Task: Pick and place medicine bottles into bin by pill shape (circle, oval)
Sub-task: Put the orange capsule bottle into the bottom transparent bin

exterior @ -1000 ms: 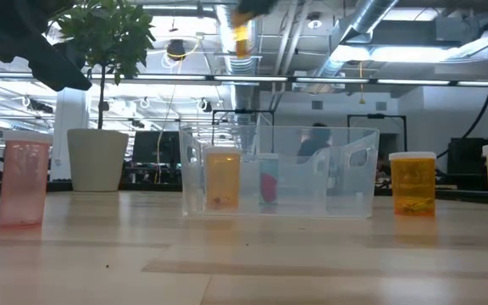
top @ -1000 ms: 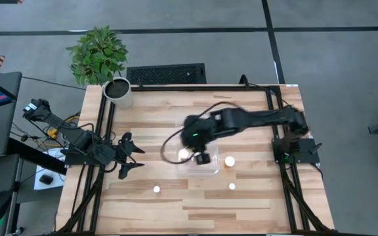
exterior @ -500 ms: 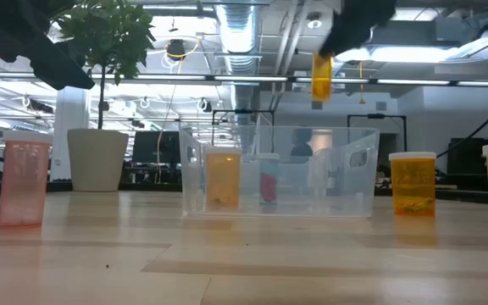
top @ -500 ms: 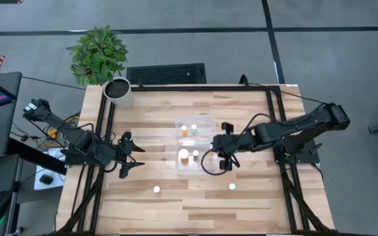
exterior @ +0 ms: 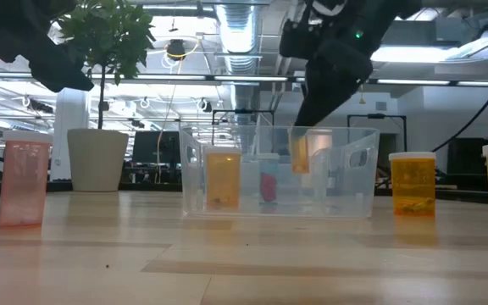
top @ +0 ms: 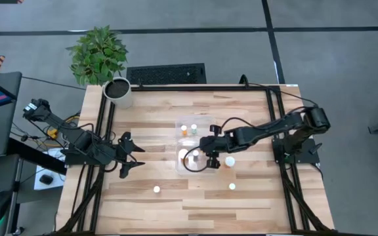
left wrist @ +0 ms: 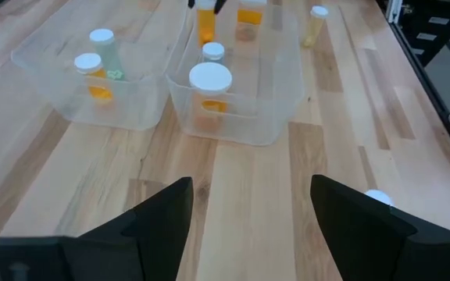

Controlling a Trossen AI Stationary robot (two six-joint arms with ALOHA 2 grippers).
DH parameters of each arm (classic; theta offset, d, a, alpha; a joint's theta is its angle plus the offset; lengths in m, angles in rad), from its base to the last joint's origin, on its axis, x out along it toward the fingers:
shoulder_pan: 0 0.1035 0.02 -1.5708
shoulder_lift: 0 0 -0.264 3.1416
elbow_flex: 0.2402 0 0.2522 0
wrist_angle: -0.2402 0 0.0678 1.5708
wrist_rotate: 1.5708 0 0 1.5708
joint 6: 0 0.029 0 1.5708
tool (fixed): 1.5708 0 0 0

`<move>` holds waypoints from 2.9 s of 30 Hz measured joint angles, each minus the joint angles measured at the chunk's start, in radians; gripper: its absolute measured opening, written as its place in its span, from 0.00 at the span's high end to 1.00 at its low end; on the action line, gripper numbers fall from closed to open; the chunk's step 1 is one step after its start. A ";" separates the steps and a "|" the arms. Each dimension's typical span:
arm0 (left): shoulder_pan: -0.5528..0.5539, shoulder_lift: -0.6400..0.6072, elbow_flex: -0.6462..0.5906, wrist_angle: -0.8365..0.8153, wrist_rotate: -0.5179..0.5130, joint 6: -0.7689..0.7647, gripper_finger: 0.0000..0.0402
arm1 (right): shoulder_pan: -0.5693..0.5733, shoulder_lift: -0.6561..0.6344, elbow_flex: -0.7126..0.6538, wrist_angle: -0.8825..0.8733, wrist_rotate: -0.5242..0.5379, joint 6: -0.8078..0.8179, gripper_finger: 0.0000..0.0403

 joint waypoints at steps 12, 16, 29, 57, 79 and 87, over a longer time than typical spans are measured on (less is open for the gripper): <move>0.000 0.000 0.000 -0.007 0.000 -0.003 0.37 | 0.009 0.013 -0.040 0.076 -0.019 0.029 0.72; 0.000 0.000 0.000 -0.006 0.000 -0.004 0.37 | 0.024 0.041 -0.041 0.080 -0.021 0.039 0.72; 0.000 0.000 0.000 -0.005 -0.002 -0.007 0.37 | 0.040 0.071 -0.041 0.076 0.037 0.050 0.72; 0.000 0.000 0.000 0.000 -0.004 -0.004 0.37 | 0.042 0.081 -0.041 0.082 0.037 0.063 0.67; 0.000 0.000 0.000 0.000 -0.004 -0.007 0.37 | 0.044 0.114 -0.039 0.092 0.047 0.094 0.65; 0.000 0.000 0.000 0.006 -0.003 -0.007 0.37 | 0.046 0.114 -0.040 0.080 0.041 0.095 0.66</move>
